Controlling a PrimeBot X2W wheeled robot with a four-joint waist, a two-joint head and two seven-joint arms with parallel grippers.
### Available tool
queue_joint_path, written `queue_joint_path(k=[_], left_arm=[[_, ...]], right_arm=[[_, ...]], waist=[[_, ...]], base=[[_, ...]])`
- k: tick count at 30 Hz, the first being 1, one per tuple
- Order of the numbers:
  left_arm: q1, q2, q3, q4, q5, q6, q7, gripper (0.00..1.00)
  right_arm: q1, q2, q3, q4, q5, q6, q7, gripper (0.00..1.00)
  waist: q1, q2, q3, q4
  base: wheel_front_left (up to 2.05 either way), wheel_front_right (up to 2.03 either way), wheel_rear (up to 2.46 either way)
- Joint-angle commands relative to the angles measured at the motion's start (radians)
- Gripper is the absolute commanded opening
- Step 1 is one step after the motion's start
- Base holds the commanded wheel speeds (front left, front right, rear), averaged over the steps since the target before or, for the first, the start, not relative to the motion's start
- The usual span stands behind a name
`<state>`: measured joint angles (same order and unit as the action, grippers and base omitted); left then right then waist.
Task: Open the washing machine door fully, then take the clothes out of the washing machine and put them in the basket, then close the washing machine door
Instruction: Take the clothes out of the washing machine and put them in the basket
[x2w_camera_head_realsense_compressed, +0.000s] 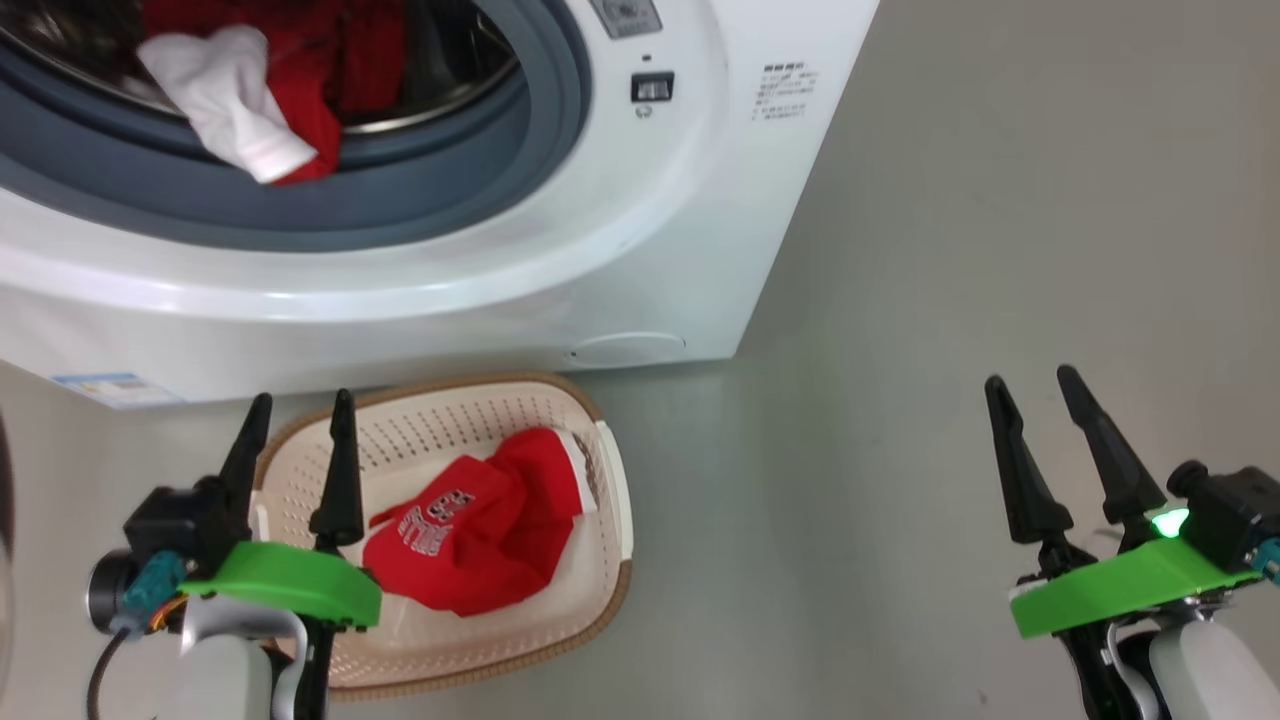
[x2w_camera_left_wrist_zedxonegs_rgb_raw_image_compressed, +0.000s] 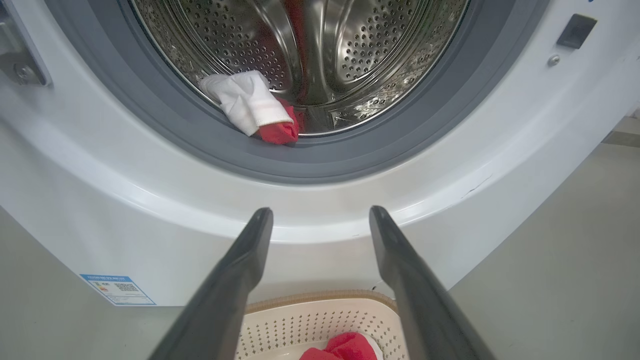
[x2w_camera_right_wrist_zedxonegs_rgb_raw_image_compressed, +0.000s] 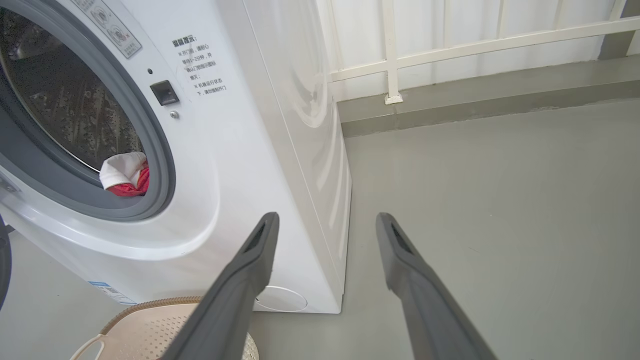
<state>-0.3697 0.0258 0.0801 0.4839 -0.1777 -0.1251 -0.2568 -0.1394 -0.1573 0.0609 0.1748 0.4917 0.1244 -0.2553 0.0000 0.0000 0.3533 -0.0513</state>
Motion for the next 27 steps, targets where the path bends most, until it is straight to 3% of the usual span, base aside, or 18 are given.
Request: queue_joint_path(k=[1, 13, 27], left_arm=[[0.021, 0.024, 0.032, -0.033, -0.003, -0.005, -0.005, 1.00], [0.191, 0.024, 0.041, -0.245, 0.006, -0.002, -0.005, 1.00], [0.341, 0.024, 0.021, -0.369, -0.025, 0.054, -0.005, 1.00]], right_arm=[[0.018, -0.016, 0.019, -0.019, -0.001, 0.006, -0.006, 1.00], [0.091, -0.014, 0.011, -0.011, -0.003, 0.006, -0.006, 1.00], [0.160, -0.006, -0.019, -0.022, -0.005, 0.006, -0.006, 1.00]], waist=[[0.0000, 0.0000, -0.045, 0.013], [0.0000, 0.0000, -0.157, 0.026], [0.0000, 0.0000, -0.188, 0.032]], base=[[0.00, 0.00, 0.00], [0.00, 0.00, 0.00], [0.00, 0.00, 0.00]])
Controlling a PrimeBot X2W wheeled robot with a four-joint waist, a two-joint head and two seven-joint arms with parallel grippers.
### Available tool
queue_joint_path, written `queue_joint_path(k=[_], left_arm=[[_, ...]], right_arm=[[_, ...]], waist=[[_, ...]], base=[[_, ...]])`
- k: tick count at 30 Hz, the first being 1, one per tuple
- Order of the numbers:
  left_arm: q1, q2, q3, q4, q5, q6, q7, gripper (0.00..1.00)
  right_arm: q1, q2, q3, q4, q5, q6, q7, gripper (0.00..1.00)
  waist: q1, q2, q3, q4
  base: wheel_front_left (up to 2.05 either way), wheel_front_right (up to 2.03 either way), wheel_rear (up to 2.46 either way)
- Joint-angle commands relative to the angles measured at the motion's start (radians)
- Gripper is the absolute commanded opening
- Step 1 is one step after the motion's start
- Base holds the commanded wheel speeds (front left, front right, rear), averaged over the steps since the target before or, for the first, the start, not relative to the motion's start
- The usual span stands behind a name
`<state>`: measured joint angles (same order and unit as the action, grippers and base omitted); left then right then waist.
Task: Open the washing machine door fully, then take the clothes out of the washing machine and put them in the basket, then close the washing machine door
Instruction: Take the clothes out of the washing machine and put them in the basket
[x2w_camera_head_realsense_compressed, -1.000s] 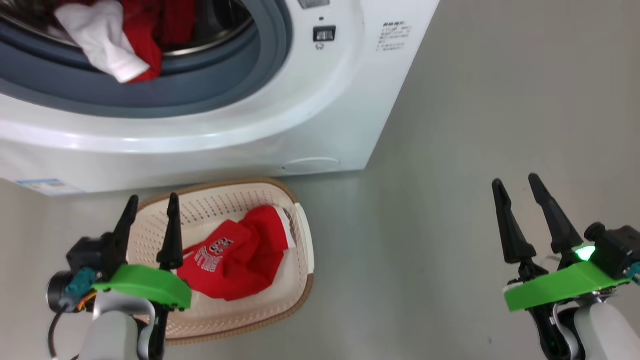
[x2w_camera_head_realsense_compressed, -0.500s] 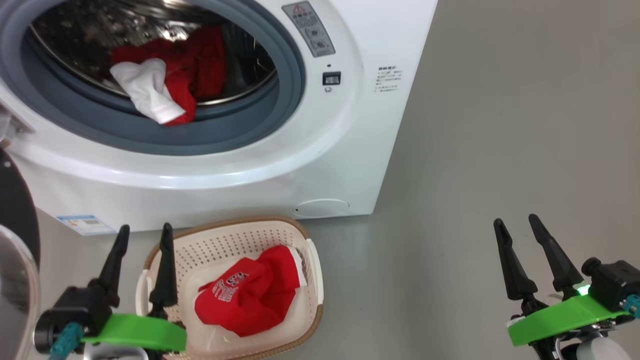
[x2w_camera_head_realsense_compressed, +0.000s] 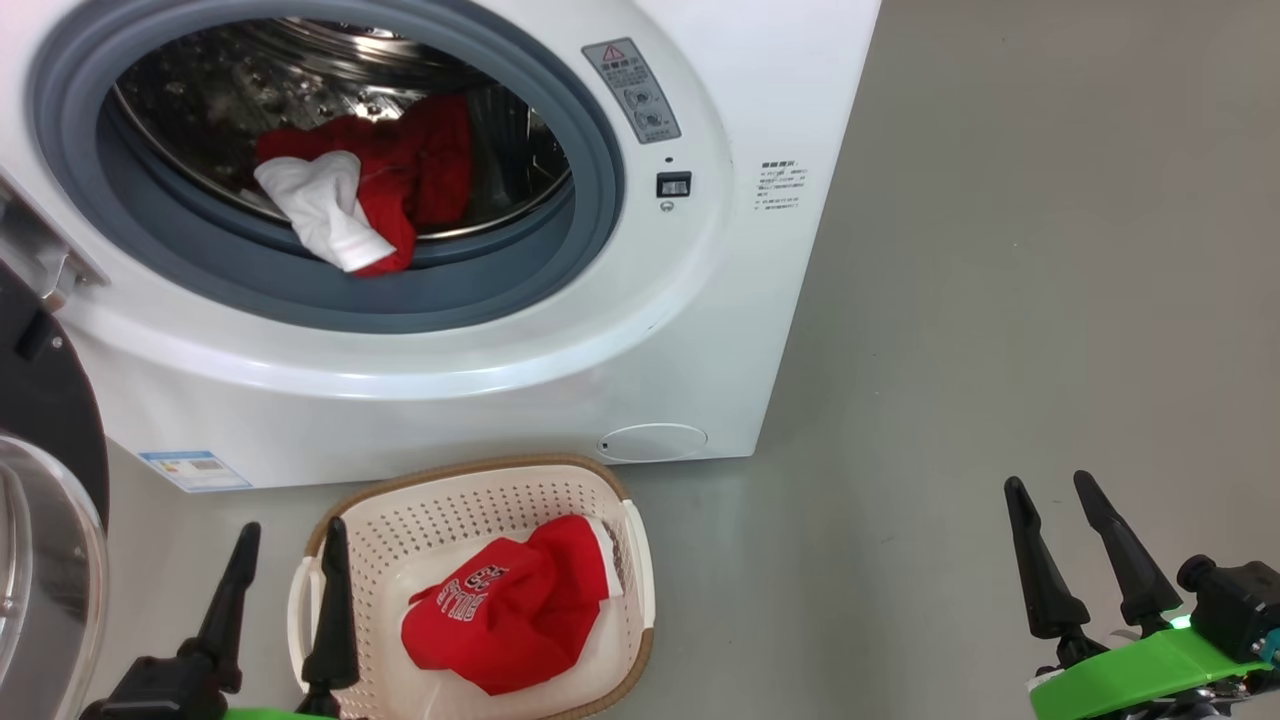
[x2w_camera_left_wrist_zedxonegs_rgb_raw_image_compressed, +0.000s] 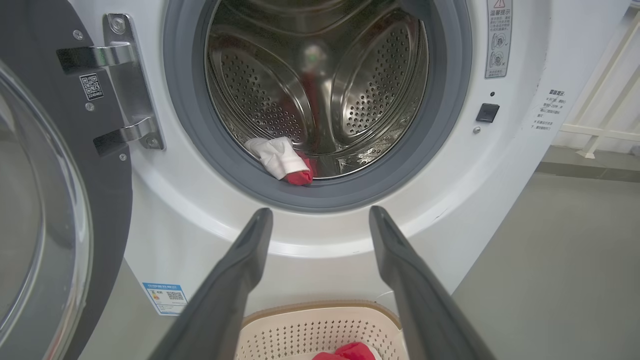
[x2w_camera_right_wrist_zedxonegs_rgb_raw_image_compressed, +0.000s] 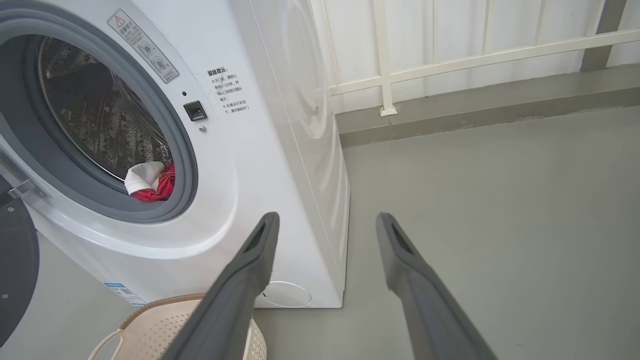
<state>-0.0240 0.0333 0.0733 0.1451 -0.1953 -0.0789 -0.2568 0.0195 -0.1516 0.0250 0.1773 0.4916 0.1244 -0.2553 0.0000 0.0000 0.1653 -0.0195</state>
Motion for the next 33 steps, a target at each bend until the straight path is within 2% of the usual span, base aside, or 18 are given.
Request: queue_joint_path(k=[1, 12, 17, 25, 33], left_arm=[[-0.003, 0.017, 0.025, -0.031, -0.007, 0.009, -0.005, 1.00], [-0.034, 0.017, 0.008, -0.004, -0.003, 0.009, -0.005, 1.00], [-0.115, 0.017, -0.013, 0.059, 0.018, 0.019, -0.005, 1.00], [-0.381, 0.024, -0.041, 0.254, 0.098, 0.030, -0.005, 1.00], [-0.728, 0.087, -0.037, 0.564, 0.126, 0.056, -0.002, 1.00]], right_arm=[[0.001, -0.010, 0.018, -0.024, -0.005, 0.006, -0.006, 1.00], [-0.013, -0.003, 0.023, -0.024, -0.003, 0.006, -0.006, 1.00], [-0.027, 0.007, 0.030, -0.030, -0.003, 0.006, -0.006, 1.00], [-0.083, 0.019, 0.030, -0.043, 0.003, 0.006, -0.006, 1.00], [-0.150, 0.037, 0.020, -0.053, 0.006, 0.006, -0.006, 1.00]], waist=[[0.0000, 0.0000, 0.000, 0.000], [0.0000, 0.0000, 0.017, -0.010], [0.0000, 0.0000, 0.053, -0.014], [0.0000, 0.0000, 0.164, -0.036], [0.0000, 0.0000, 0.286, -0.082]], base=[[0.00, 0.00, 0.00], [0.00, 0.00, 0.00], [0.00, 0.00, 0.00], [0.00, 0.00, 0.00], [0.00, 0.00, 0.00]])
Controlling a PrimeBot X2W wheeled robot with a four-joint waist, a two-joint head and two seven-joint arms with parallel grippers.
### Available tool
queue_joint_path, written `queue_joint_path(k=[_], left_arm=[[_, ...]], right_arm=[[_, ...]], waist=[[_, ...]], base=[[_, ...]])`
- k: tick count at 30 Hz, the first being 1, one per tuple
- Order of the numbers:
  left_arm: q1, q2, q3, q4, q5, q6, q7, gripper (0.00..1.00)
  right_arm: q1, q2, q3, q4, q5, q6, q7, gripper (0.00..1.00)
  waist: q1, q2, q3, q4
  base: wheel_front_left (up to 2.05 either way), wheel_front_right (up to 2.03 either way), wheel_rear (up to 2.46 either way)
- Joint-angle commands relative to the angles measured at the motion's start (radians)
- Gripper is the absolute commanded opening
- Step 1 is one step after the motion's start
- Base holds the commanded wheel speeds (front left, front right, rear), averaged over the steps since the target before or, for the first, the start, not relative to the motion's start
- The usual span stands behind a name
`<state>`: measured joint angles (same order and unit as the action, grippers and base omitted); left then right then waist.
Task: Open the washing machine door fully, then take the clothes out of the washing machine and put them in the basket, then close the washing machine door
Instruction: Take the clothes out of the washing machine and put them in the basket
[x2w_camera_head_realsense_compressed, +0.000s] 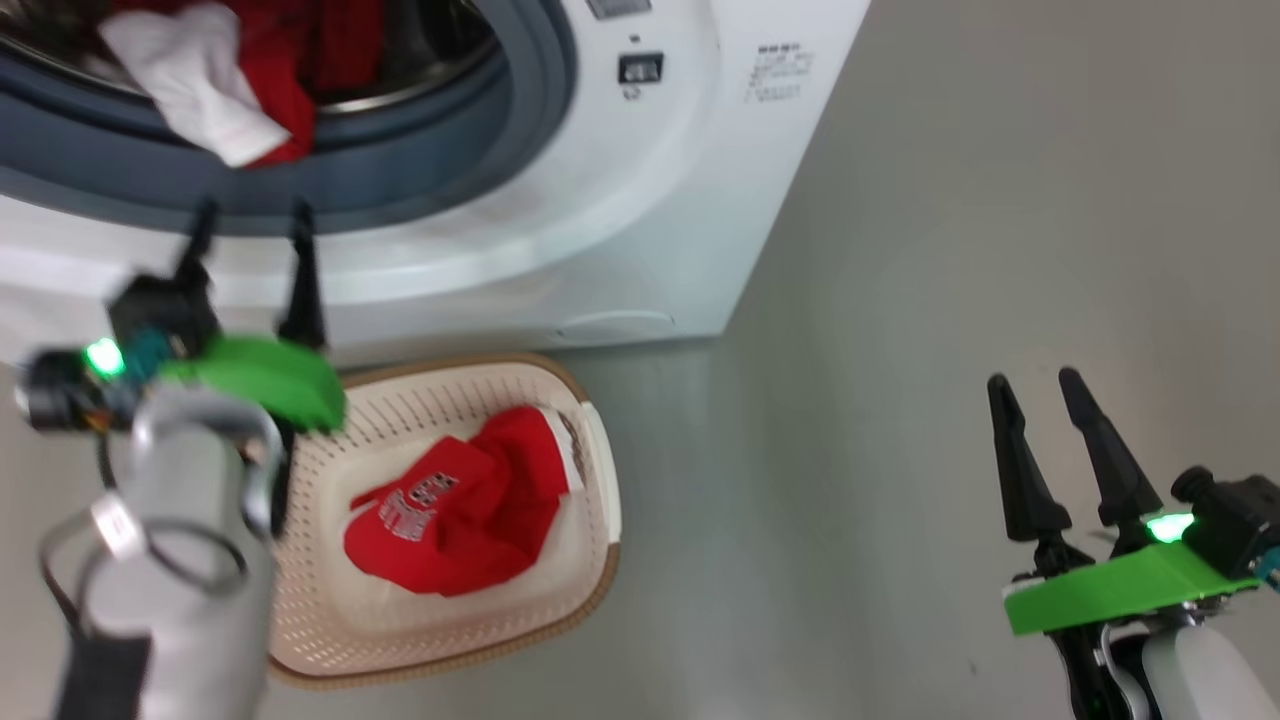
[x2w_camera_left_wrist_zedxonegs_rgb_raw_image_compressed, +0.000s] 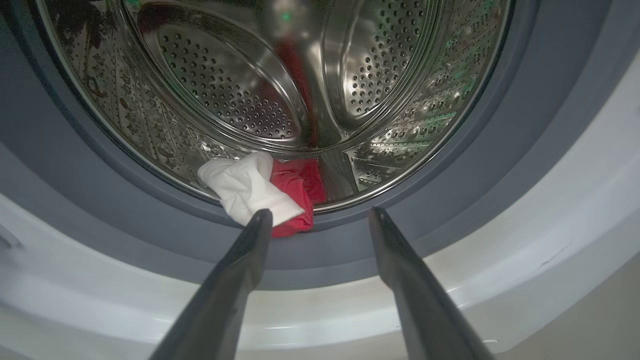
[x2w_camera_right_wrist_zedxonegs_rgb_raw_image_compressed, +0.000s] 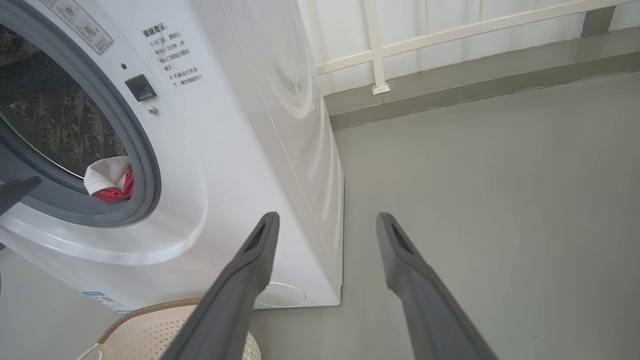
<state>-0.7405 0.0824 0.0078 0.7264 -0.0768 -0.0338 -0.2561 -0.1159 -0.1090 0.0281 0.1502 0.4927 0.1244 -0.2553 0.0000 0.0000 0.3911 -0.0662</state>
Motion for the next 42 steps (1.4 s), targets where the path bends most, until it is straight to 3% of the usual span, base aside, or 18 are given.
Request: queue_joint_path(k=[1, 14, 20, 26, 27, 29, 38, 42], left_arm=[[-0.051, 0.049, 0.029, 0.022, 0.011, 0.014, 0.005, 1.00], [-0.422, 0.154, 0.025, 0.376, 0.028, 0.072, 0.033, 1.00], [-0.502, 0.195, 0.014, 0.483, 0.038, 0.105, 0.053, 1.00], [-0.530, 0.210, -0.002, 0.524, 0.043, 0.109, 0.065, 0.99], [-0.532, 0.211, -0.003, 0.528, 0.042, 0.110, 0.065, 0.71], [-0.535, 0.211, -0.002, 0.535, 0.035, 0.108, 0.064, 0.00], [-0.490, 0.182, 0.012, 0.514, -0.007, 0.091, -0.001, 0.00], [-0.407, 0.160, 0.037, 0.365, -0.035, 0.085, -0.005, 0.00]], right_arm=[[-0.021, -0.003, 0.016, -0.026, 0.006, 0.006, -0.006, 1.00], [-0.088, 0.023, 0.020, -0.039, 0.009, 0.006, -0.006, 1.00], [-0.105, 0.032, 0.035, -0.043, 0.011, 0.006, -0.006, 1.00], [-0.111, 0.039, 0.037, -0.044, 0.012, 0.006, -0.006, 1.00], [-0.111, 0.040, 0.037, -0.043, 0.012, 0.006, -0.006, 1.00], [-0.113, 0.041, 0.036, -0.042, 0.011, 0.006, -0.006, 1.00], [-0.107, 0.043, 0.027, -0.032, 0.007, 0.006, -0.006, 1.00], [-0.095, 0.035, 0.028, -0.026, 0.004, 0.006, -0.006, 1.00]], waist=[[0.0000, 0.0000, 0.073, -0.042], [0.0000, 0.0000, 0.193, -0.099], [0.0000, 0.0000, 0.221, -0.123], [0.0000, 0.0000, 0.232, -0.131], [0.0000, 0.0000, 0.233, -0.132], [0.0000, 0.0000, 0.233, -0.132], [0.0000, 0.0000, 0.184, -0.104], [0.0000, 0.0000, 0.145, -0.083]], base=[[0.00, 0.00, 0.00], [0.00, 0.00, 0.00], [0.00, 0.00, 0.00], [0.00, 0.00, 0.00], [0.00, 0.00, 0.00], [0.00, 0.00, 0.00], [0.00, 0.00, 0.00], [0.00, 0.00, 0.00]])
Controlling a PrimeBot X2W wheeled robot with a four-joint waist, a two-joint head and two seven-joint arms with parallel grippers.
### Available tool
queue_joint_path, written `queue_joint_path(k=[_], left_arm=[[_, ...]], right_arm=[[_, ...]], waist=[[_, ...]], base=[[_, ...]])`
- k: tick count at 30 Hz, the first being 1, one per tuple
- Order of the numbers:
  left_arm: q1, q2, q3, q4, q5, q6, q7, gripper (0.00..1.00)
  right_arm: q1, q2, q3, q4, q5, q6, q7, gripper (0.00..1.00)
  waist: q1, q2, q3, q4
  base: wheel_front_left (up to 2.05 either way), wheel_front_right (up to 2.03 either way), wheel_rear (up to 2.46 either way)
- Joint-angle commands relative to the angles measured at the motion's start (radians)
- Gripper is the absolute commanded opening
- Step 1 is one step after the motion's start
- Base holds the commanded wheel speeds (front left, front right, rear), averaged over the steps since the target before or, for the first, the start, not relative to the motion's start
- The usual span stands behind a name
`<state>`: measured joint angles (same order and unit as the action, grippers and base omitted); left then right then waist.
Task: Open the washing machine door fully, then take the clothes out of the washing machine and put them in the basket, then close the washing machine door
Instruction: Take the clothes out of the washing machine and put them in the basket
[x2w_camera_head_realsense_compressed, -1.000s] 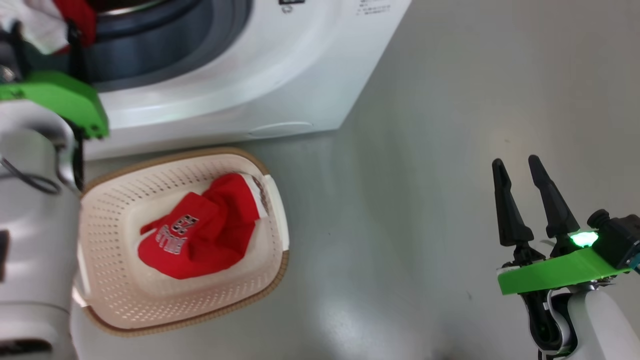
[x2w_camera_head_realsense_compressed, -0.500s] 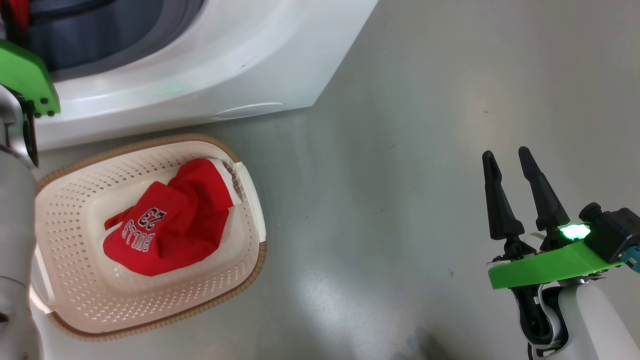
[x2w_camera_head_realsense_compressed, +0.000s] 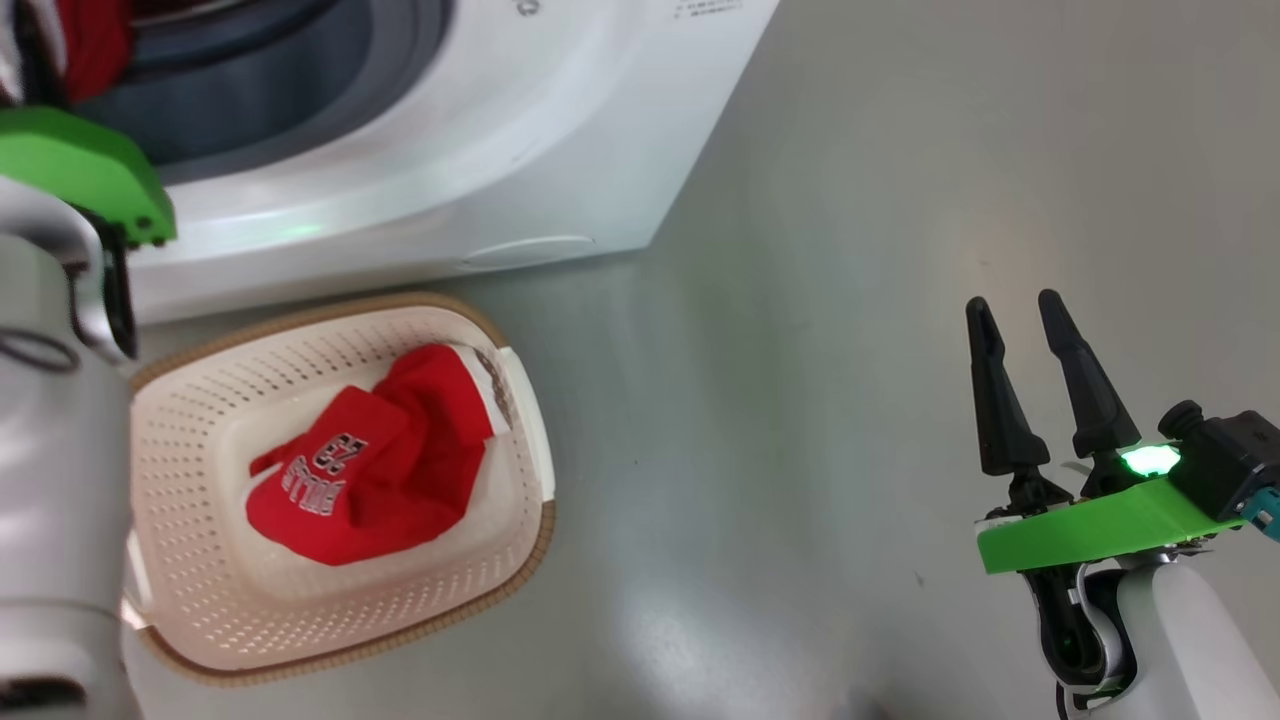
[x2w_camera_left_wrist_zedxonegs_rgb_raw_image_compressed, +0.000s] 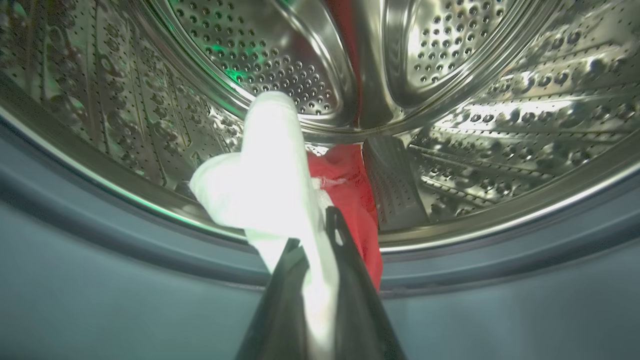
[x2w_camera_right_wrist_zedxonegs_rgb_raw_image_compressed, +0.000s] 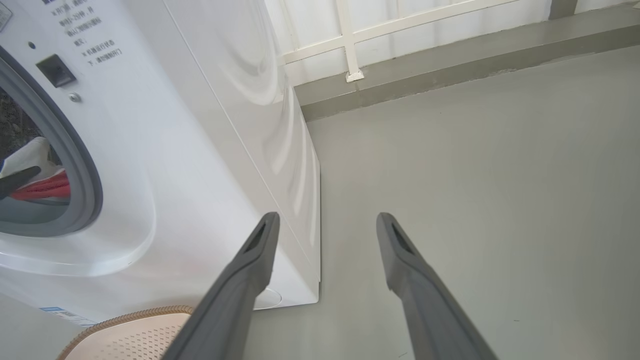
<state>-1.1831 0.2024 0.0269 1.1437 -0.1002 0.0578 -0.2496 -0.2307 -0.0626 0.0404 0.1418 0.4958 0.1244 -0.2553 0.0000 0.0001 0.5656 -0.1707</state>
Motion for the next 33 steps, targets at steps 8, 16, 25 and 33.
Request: queue_joint_path(k=[8, 16, 25, 33], left_arm=[[0.309, -0.022, 0.079, -0.451, -0.032, -0.038, -0.012, 0.00], [0.532, -0.108, 0.146, -0.779, -0.017, -0.069, -0.012, 0.00], [0.688, -0.149, 0.145, -1.062, -0.010, -0.088, -0.012, 0.00], [0.770, -0.152, 0.083, -1.286, -0.038, -0.043, -0.012, 0.00]], right_arm=[[0.054, -0.026, 0.014, -0.009, 0.000, 0.006, -0.006, 1.00], [0.108, -0.040, 0.004, -0.003, -0.002, 0.006, -0.006, 1.00], [0.128, -0.045, 0.011, -0.003, -0.002, 0.006, -0.006, 1.00], [0.129, -0.049, 0.012, -0.007, 0.000, 0.006, -0.006, 1.00]], waist=[[0.0000, -0.0001, -0.108, 0.060], [0.0000, -0.0001, -0.178, 0.103], [0.0000, -0.0001, -0.208, 0.132], [0.0000, -0.0001, -0.199, 0.139]], base=[[0.00, 0.00, 0.00], [0.00, 0.00, 0.00], [0.00, 0.00, 0.00], [0.00, 0.00, 0.00]])
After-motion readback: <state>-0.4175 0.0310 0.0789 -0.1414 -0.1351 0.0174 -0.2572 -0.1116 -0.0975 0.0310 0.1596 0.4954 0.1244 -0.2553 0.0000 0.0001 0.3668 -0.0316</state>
